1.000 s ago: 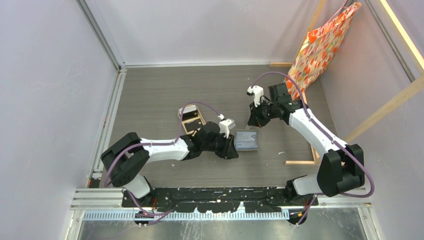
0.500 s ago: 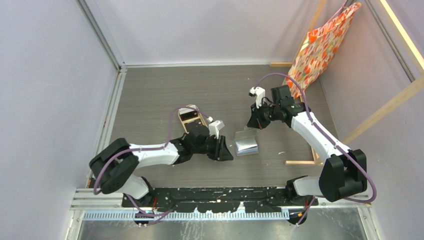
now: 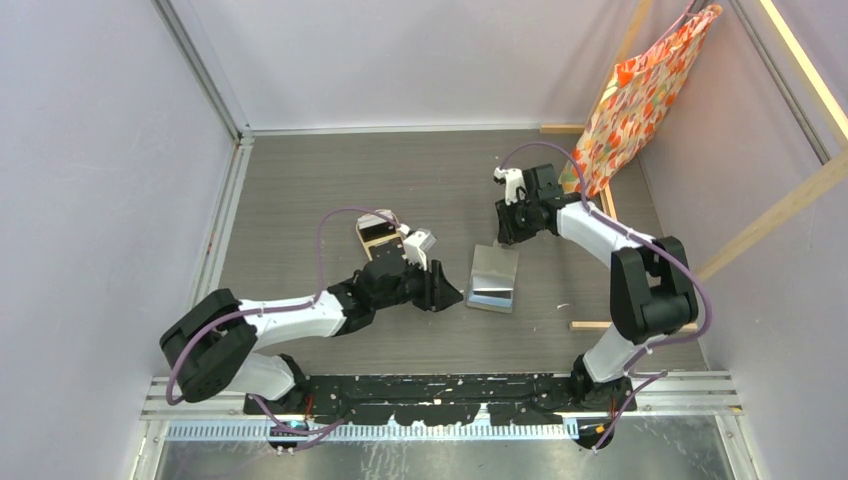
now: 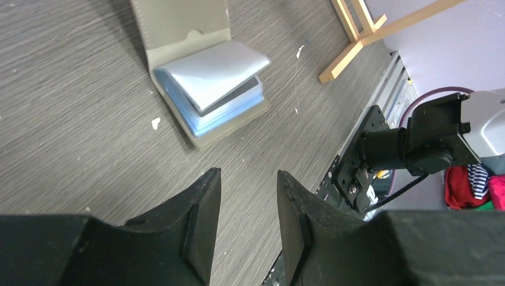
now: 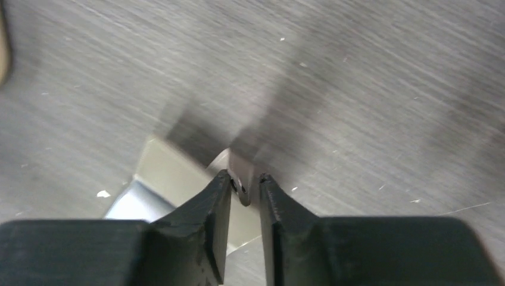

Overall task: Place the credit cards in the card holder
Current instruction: Open the card holder at the center of the board, then turn over the card slot in the card holder.

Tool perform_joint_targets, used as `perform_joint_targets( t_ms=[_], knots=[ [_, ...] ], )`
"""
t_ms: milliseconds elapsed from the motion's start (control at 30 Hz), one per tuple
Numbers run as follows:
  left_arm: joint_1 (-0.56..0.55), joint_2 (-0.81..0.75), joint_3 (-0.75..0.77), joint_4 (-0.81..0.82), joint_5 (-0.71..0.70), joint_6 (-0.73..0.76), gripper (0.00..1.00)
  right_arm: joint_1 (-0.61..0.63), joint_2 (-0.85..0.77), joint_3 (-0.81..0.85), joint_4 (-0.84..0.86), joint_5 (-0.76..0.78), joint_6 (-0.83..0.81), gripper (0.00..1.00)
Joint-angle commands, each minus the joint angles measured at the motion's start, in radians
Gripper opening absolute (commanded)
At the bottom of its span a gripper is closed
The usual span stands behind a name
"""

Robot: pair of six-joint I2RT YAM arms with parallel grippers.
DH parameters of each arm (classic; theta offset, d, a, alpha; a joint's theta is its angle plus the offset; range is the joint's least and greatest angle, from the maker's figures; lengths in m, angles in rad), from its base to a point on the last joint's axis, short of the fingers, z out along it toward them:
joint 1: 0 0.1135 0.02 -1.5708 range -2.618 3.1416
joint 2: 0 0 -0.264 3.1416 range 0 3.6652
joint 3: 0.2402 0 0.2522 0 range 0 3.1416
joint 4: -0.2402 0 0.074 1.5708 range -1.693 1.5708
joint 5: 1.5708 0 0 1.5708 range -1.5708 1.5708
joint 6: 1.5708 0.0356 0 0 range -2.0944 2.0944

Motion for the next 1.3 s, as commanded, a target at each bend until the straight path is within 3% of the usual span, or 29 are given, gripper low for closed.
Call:
perform_joint_targets(
  t_ms=[0,200,400,467,533,600,733,800,900,1133,1267],
  knots=[
    [0.002,-0.111,-0.068,0.079,-0.075,0.021,0.41,-0.004,0.019,0.070,0.016,0.088,-0.012,0.36],
    [0.002,-0.314,-0.186,0.073,-0.153,-0.006,0.48,-0.036,-0.255,0.009,-0.045,-0.048,-0.151,0.73],
    [0.002,-0.531,-0.285,0.030,-0.249,-0.075,0.76,-0.036,-0.443,-0.047,-0.395,-0.553,-0.575,0.87],
    [0.002,-0.590,-0.308,0.018,-0.261,-0.098,0.83,-0.031,-0.460,-0.077,-0.471,-0.630,-0.700,0.90],
    [0.002,-0.638,-0.325,0.008,-0.262,-0.113,0.85,-0.019,-0.449,-0.080,-0.518,-0.649,-0.749,0.91],
    [0.002,-0.662,-0.338,-0.007,-0.263,-0.129,0.85,0.007,-0.418,-0.069,-0.573,-0.647,-0.785,0.88],
    [0.002,-0.664,-0.364,0.001,-0.265,-0.170,0.84,0.142,-0.341,-0.073,-0.617,-0.526,-0.816,0.63],
    [0.002,-0.652,-0.365,0.010,-0.259,-0.181,0.84,0.199,-0.316,-0.094,-0.578,-0.451,-0.791,0.56],
    [0.002,-0.622,-0.360,0.023,-0.245,-0.191,0.83,0.249,-0.293,-0.110,-0.508,-0.388,-0.733,0.55],
    [0.002,-0.507,-0.362,0.116,-0.210,-0.227,0.83,0.291,-0.228,-0.132,-0.247,-0.076,-0.503,0.53],
    [0.002,-0.429,-0.355,0.171,-0.191,-0.249,0.83,0.290,-0.221,-0.145,-0.168,0.040,-0.458,0.58]
  ],
)
